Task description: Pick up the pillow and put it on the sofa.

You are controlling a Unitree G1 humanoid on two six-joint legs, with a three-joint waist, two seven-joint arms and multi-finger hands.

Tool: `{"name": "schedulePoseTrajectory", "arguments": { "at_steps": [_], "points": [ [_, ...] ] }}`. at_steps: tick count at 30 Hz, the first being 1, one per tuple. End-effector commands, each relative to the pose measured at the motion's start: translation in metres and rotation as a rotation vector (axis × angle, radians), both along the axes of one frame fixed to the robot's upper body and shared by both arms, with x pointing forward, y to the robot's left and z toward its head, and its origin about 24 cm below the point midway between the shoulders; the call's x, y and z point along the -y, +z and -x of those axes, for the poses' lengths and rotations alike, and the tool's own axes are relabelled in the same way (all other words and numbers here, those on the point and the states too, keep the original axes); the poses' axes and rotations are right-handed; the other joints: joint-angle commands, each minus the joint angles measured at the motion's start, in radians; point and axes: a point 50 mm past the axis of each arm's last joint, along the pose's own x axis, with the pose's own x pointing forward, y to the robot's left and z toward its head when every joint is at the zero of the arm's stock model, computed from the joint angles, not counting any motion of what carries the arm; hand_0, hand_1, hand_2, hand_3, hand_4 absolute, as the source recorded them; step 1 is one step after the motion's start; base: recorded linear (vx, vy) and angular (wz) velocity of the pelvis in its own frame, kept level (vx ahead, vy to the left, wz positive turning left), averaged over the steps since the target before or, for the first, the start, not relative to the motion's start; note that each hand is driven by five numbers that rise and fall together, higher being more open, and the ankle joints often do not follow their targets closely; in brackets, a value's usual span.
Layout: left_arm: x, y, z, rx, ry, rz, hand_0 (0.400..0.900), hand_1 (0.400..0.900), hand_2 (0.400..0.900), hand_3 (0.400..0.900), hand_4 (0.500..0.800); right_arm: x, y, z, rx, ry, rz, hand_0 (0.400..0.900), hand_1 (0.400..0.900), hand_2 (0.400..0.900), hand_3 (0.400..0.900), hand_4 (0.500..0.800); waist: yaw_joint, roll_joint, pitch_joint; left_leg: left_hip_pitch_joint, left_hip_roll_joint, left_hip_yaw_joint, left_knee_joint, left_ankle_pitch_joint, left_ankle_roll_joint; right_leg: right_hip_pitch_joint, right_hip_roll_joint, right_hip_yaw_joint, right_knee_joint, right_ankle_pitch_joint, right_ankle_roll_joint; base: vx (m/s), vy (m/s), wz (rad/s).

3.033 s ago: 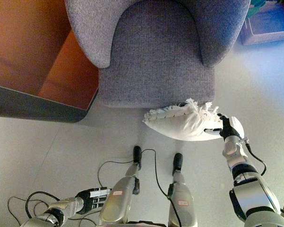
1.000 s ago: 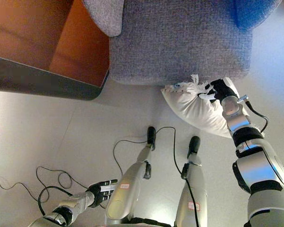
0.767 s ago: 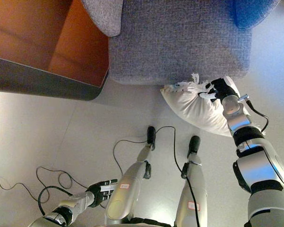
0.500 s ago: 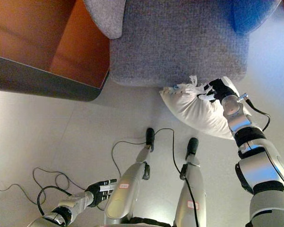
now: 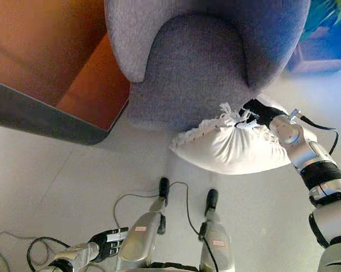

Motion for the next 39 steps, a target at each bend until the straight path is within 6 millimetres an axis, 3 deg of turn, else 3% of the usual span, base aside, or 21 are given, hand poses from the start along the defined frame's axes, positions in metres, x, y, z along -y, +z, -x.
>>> {"name": "schedulePoseTrajectory", "arguments": {
  "at_steps": [1, 7, 13, 15, 17, 28, 35, 36, 37, 39],
  "points": [
    [-0.017, -0.012, 0.064, -0.235, -0.035, -0.028, 0.9, 0.9, 0.9, 0.9, 0.8, -0.009, 0.094, 0.005, 0.297, 0.153, -0.027, 0.4, 0.4, 0.4, 0.4, 0.5, -0.001, -0.076, -0.245, 0.083, -0.019, 0.029, -0.007, -0.132, -0.026, 0.011, 0.027, -0.021, 0.034, -0.04, 0.017, 0.21, 0.026, 0.04],
    [-0.022, -0.014, 0.095, -0.377, -0.03, -0.018, 0.9, 0.9, 0.9, 0.9, 0.8, -0.002, 0.121, 0.0, 0.187, 0.143, -0.112, 0.4, 0.4, 0.4, 0.4, 0.5, 0.023, -0.112, -0.342, 0.157, -0.018, 0.021, -0.007, -0.157, -0.029, 0.101, 0.036, -0.026, 0.005, -0.05, 0.011, 0.22, 0.031, 0.06],
    [-0.027, -0.013, 0.114, -0.471, -0.042, -0.02, 0.9, 0.9, 0.9, 0.9, 0.8, -0.006, 0.159, -0.012, 0.2, 0.095, -0.253, 0.4, 0.4, 0.4, 0.4, 0.5, 0.059, -0.134, -0.383, 0.193, -0.019, 0.003, -0.007, -0.169, -0.034, 0.151, 0.04, -0.039, -0.001, -0.066, 0.008, 0.12, 0.021, 0.11],
    [-0.027, -0.013, 0.114, -0.471, -0.042, -0.02, 0.9, 0.9, 0.9, 0.9, 0.8, -0.006, 0.159, -0.012, 0.2, 0.095, -0.253, 0.4, 0.4, 0.4, 0.4, 0.5, 0.059, -0.134, -0.383, 0.193, -0.019, 0.003, -0.007, -0.169, -0.034, 0.151, 0.04, -0.039, -0.001, -0.066, 0.008, 0.05, 0.026, 0.08],
    [-0.029, -0.012, 0.12, -0.504, -0.055, -0.022, 0.9, 0.9, 0.9, 0.9, 0.8, -0.013, 0.178, -0.016, 0.219, 0.078, -0.304, 0.4, 0.4, 0.4, 0.4, 0.5, 0.075, -0.134, -0.399, 0.208, -0.022, -0.013, -0.007, -0.173, -0.034, 0.172, 0.038, -0.047, -0.001, -0.073, 0.007, 0.08, 0.077, 0.13],
    [-0.025, -0.012, 0.126, -0.546, -0.021, 0.025, 0.9, 0.9, 0.9, 0.9, 0.8, -0.009, 0.19, -0.022, 0.196, -0.057, -0.318, 0.4, 0.4, 0.4, 0.4, 0.5, 0.088, -0.126, -0.422, 0.228, -0.026, -0.026, -0.007, -0.171, -0.033, 0.199, 0.027, -0.058, -0.001, -0.073, 0.01, 0.05, 0.073, 0.04],
    [-0.022, -0.012, 0.128, -0.576, 0.023, 0.05, 0.9, 0.9, 0.9, 0.9, 0.8, 0.019, 0.177, -0.017, 0.114, -0.247, -0.24, 0.4, 0.4, 0.4, 0.4, 0.5, 0.101, -0.129, -0.417, 0.231, -0.031, -0.042, -0.007, -0.17, -0.028, 0.207, 0.021, -0.065, -0.001, -0.074, 0.012, 0.07, 0.069, 0.09],
    [-0.022, -0.012, 0.128, -0.576, 0.024, 0.05, 0.9, 0.9, 0.9, 0.9, 0.8, 0.025, 0.175, -0.016, 0.121, -0.297, -0.243, 0.516, 0.516, 0.516, 0.516, 0.569, 0.105, -0.129, -0.414, 0.23, -0.03, -0.044, -0.007, -0.17, -0.027, 0.207, 0.02, -0.068, -0.001, -0.073, 0.013, 0.05, 0.029, 0.09],
    [-0.024, -0.012, 0.128, -0.577, 0.027, 0.048, 0.9, 0.9, 0.9, 0.9, 0.8, 0.03, 0.174, -0.015, 0.125, -0.339, -0.239, 0.9, 0.9, 0.9, 0.9, 0.8, 0.109, -0.129, -0.409, 0.229, -0.03, -0.046, -0.007, -0.169, -0.027, 0.207, 0.019, -0.07, -0.001, -0.073, 0.013, 0.03, 0.013, 0.09],
    [-0.026, -0.011, 0.129, -0.578, 0.022, 0.036, 0.9, 0.9, 0.9, 0.9, 0.8, 0.039, 0.174, -0.012, 0.122, -0.387, -0.253, 0.9, 0.9, 0.9, 0.9, 0.8, 0.118, -0.133, -0.401, 0.222, -0.029, -0.049, -0.007, -0.168, -0.026, 0.202, 0.018, -0.074, -0.001, -0.073, 0.014, 0.01, -0.014, 0.09]
  ]
}}
